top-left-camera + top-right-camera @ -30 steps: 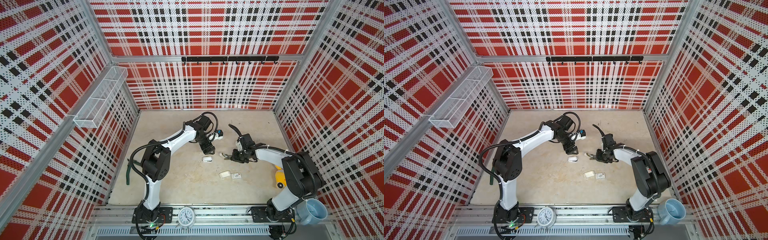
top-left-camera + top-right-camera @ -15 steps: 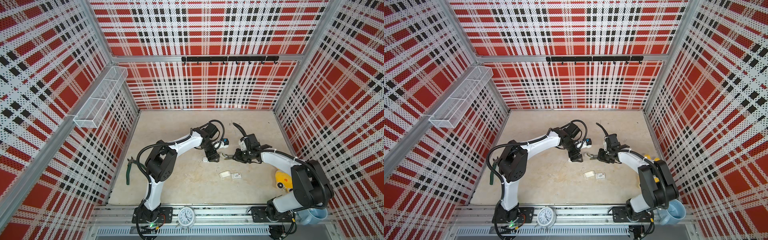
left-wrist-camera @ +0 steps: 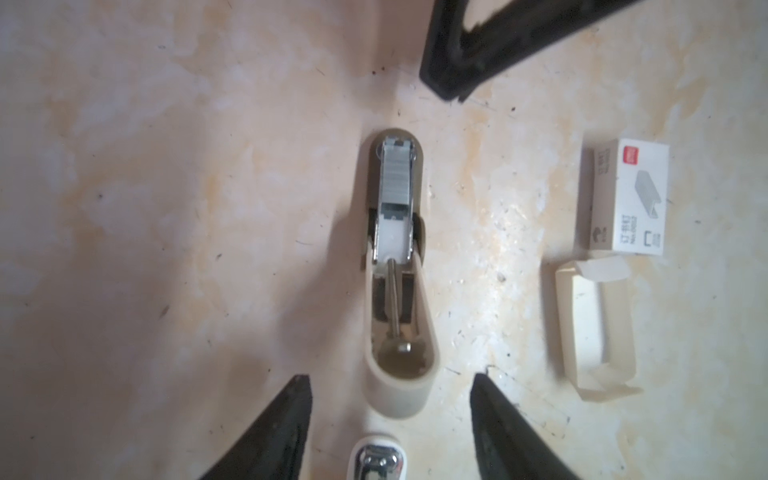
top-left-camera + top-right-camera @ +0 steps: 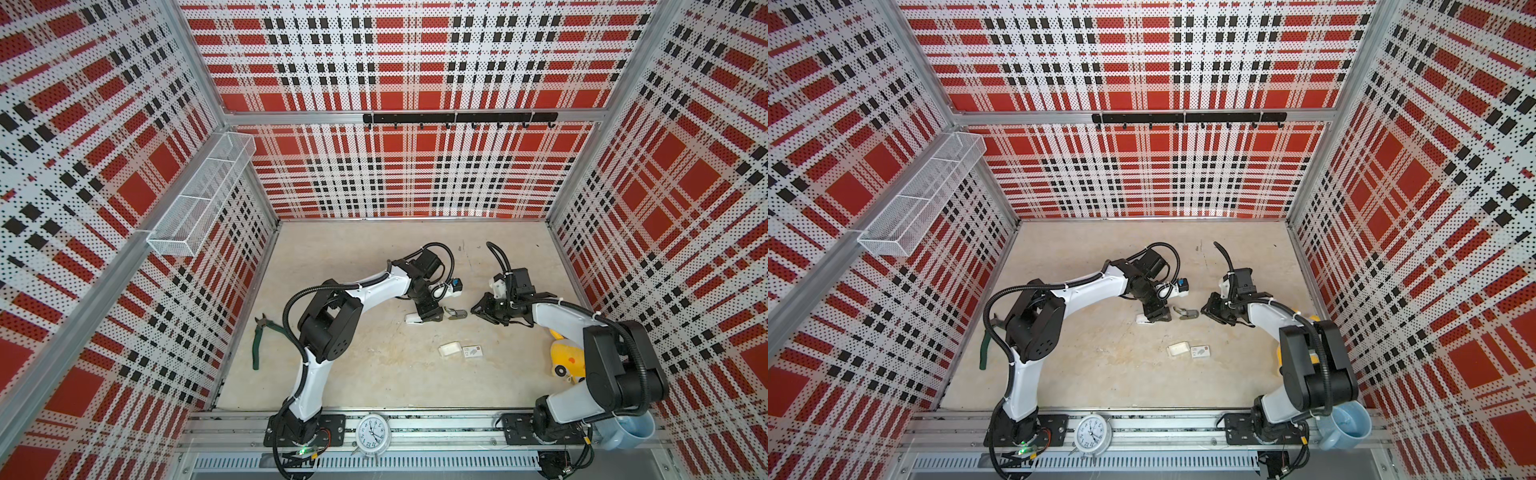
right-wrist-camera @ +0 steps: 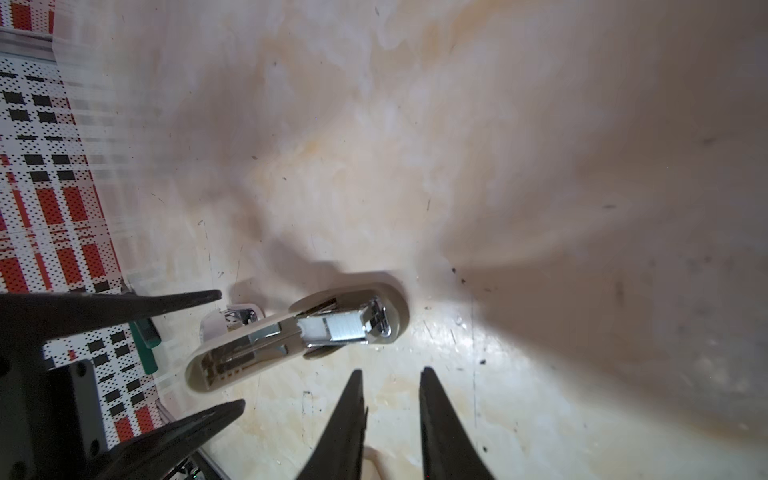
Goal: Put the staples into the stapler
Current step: 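Lift and turn the stapler toward the left gripper while the left gripper moves over it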
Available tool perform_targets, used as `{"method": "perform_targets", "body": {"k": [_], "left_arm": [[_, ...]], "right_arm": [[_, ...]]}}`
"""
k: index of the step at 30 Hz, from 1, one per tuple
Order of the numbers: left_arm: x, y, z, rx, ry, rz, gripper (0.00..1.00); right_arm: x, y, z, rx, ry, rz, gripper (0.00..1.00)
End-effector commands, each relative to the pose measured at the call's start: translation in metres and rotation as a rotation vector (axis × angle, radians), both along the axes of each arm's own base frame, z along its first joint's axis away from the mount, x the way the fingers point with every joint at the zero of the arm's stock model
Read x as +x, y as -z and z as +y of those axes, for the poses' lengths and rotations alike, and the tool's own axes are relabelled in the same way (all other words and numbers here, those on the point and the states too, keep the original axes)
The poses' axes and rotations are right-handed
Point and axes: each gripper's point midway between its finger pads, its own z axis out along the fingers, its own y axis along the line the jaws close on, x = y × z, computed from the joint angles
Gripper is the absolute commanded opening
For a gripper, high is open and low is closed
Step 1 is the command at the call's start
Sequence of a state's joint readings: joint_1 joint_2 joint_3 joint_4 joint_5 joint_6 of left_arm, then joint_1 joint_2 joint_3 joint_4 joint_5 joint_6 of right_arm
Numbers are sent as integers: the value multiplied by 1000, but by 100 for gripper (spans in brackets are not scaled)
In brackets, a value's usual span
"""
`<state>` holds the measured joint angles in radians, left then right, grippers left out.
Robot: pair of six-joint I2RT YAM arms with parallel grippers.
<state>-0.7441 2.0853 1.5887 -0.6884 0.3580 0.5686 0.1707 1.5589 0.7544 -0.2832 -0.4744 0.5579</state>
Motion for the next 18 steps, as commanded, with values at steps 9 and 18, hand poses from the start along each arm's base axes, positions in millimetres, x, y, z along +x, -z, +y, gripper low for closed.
{"method": "perform_targets", "body": {"k": [9,18], "left_arm": [[0,-2,-6,-18,5,-40,45],[0,-11,-9,-45,0,-46,34]], "right_arm": [[24,-5,9,49,-31,-53,24],[26,-1,8,36,-39,-50,24]]}}
